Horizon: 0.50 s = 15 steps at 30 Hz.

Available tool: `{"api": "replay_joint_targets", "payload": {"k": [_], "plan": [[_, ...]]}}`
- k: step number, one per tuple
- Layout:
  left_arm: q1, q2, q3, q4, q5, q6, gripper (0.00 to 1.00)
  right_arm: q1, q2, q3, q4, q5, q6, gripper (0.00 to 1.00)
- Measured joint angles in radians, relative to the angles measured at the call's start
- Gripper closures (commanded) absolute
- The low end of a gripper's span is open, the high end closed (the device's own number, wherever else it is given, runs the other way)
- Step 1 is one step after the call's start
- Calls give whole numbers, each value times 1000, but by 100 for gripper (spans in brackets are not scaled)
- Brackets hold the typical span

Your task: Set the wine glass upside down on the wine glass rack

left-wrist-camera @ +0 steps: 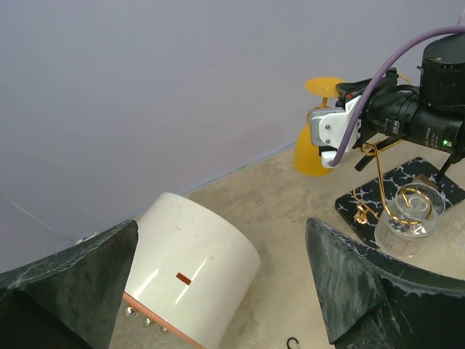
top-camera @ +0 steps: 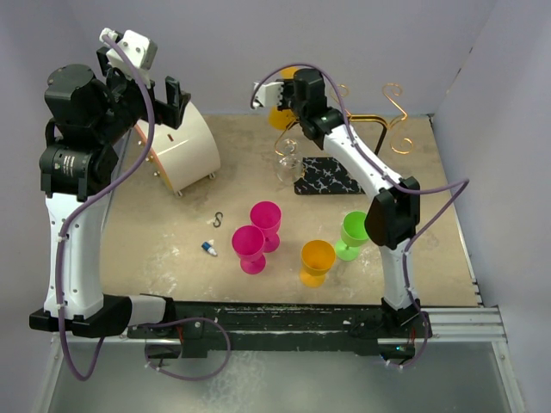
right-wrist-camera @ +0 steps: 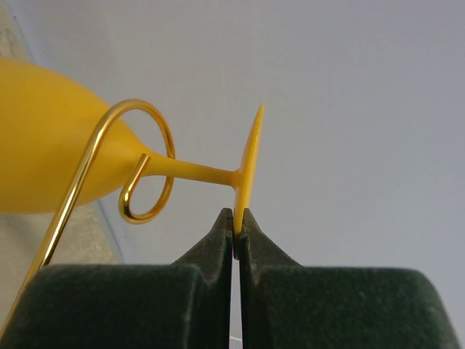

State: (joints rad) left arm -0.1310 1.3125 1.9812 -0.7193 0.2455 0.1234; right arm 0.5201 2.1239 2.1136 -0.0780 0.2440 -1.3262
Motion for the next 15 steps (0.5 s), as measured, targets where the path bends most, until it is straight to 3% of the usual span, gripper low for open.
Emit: {"api": "replay_joint_targets", "payload": {"k": [15], "plan": [[10,-23,-25,7,8,0,1,-3,-75,-135,0,-2,45,88]]}}
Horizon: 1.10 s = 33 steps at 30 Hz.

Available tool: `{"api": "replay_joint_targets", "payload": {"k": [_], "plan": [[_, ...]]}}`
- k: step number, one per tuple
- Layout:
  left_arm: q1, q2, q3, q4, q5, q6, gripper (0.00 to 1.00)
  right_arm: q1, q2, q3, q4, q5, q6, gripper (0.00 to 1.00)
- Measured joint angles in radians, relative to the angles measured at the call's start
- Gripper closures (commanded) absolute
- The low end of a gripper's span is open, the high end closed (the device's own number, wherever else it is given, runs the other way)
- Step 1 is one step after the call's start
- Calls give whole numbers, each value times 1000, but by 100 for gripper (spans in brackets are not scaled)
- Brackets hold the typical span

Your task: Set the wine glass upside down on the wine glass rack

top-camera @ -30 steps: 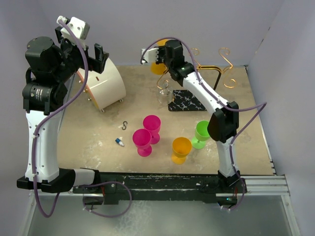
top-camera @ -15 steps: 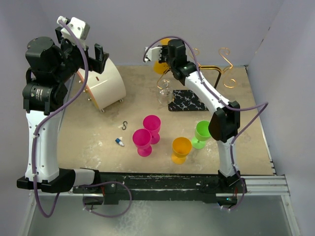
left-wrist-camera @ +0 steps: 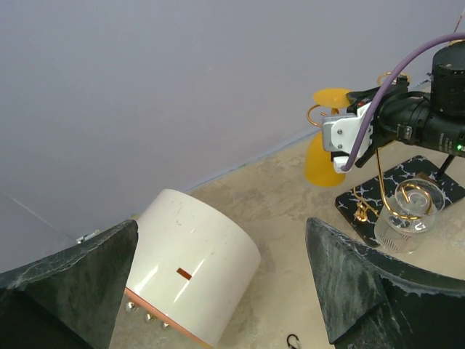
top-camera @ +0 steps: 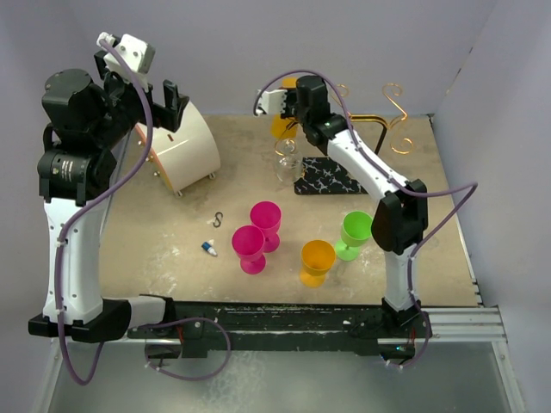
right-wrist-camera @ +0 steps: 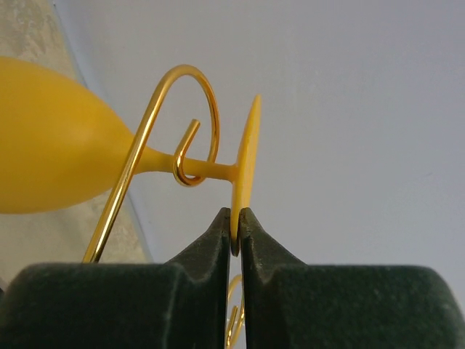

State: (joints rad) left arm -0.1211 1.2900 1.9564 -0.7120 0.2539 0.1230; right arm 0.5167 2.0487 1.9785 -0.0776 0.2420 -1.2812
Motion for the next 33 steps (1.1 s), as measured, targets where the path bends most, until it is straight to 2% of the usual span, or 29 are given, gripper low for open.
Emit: {"api": "replay_joint_targets", "payload": {"k": [8,17,24,28,31,33], "plan": [[4,-27,-49,13,1,0,1,-1,-49,-49,2,3,16,74],[8,-61,-115,38,1,1,1,-1,-134,-150,18,10,45,67],[9,-55,-147,16,61,28,1,-1,-229,-249,30,34,77,57],[9,-26,-156,-39,162,64,1,-5,-303,-289,30,38,106,40],[6,-3,-195,-82,243,102,1,-12,-373,-310,31,38,143,35],[-13,8,-232,-107,267,134,1,-17,-422,-324,31,37,168,28]]}}
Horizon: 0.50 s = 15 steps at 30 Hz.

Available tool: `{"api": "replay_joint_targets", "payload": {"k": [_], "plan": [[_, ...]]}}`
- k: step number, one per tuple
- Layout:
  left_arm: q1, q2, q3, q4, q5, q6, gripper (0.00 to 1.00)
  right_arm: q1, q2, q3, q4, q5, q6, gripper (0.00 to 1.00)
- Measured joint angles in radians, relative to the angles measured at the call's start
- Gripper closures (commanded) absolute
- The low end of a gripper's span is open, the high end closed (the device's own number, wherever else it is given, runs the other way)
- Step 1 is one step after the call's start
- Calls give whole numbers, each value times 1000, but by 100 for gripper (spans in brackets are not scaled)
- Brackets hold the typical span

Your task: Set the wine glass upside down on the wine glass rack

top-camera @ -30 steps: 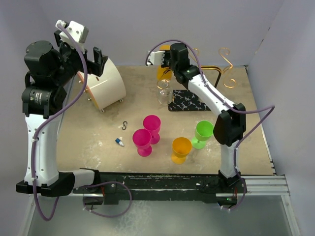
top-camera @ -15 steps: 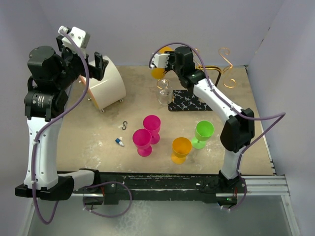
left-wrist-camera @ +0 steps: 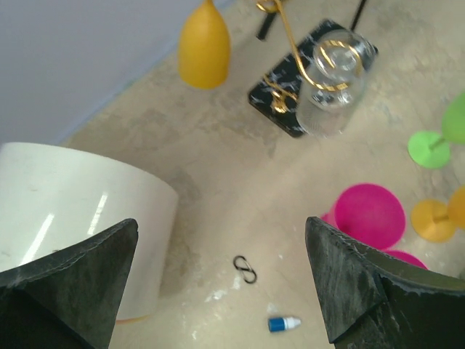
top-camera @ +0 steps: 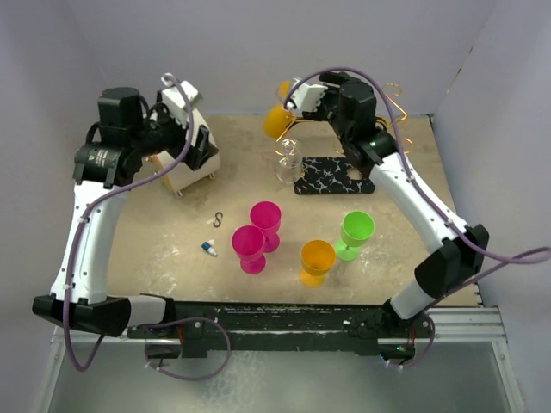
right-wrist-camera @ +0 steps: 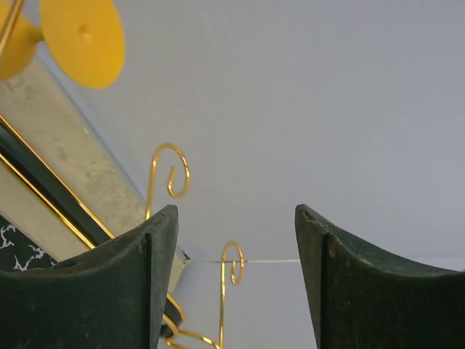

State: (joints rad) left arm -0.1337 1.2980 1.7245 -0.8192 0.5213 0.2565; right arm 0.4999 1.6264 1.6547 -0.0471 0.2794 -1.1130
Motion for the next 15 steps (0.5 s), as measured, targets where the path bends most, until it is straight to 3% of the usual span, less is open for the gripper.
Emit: {"api": "replay_joint_targets", "payload": {"k": [7,15], "plan": [[-196,12,-161,-81,5,158,1,-10,-169,-55,-36,-4,116,20],[-236,47,-290,-135,41,269,1,-61,-258,-23,-221,-74,306,14]]}}
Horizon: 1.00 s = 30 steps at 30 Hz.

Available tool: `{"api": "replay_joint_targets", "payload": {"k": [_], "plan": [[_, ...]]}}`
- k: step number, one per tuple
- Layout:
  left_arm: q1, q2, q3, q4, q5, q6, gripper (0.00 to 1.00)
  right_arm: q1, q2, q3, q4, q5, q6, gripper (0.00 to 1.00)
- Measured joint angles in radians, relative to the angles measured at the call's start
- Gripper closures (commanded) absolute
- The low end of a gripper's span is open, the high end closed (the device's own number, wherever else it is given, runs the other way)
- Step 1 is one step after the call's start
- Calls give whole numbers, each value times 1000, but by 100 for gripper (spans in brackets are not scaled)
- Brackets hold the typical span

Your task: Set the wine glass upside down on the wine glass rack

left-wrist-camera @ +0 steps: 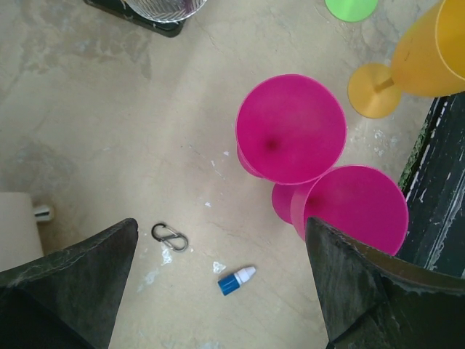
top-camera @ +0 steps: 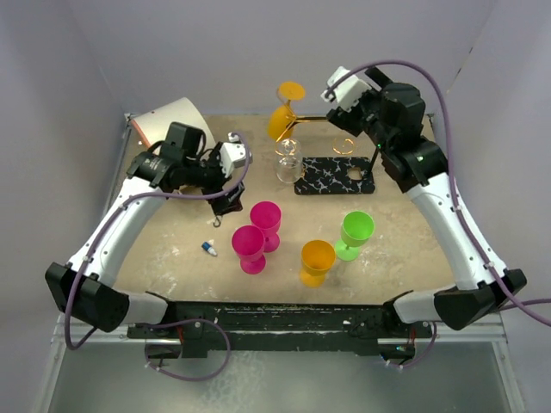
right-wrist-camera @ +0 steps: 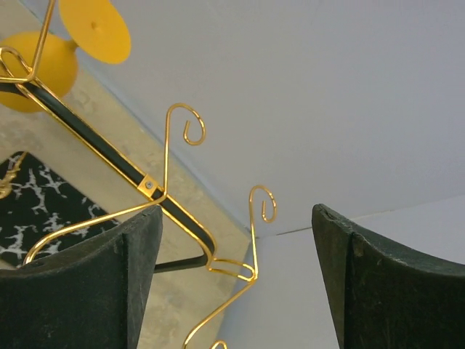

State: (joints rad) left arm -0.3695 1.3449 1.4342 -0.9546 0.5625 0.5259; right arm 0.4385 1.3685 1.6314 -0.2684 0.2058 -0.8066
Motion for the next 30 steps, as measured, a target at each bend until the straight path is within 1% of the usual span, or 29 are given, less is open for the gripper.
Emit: {"api": "replay_joint_targets", "payload": {"k": [3,6,11,13,14,19,21,26,30], "plan": [[-12,27,-41,51,4,-53,6,-48,-10,46,-71,-77,84,15],[-26,89,-51,111,10,-130,11,-89,-24,85,-123,-154,144,14],[-55,200,-50,178,19,-228,18,-109,-42,97,-159,-211,178,14],[-71,241,-50,190,18,-256,22,-112,-40,97,-164,-223,181,14],[-78,254,-50,192,16,-263,25,-112,-40,97,-168,-225,183,14],[-105,278,-49,190,-1,-281,51,-114,-38,97,-194,-230,188,14],[-109,280,-46,190,-10,-280,58,-114,-33,97,-200,-233,187,15],[-109,280,-45,191,-27,-272,71,-117,-16,97,-208,-243,187,14],[-109,280,-45,191,-31,-264,76,-126,-14,96,-209,-251,187,15]]}}
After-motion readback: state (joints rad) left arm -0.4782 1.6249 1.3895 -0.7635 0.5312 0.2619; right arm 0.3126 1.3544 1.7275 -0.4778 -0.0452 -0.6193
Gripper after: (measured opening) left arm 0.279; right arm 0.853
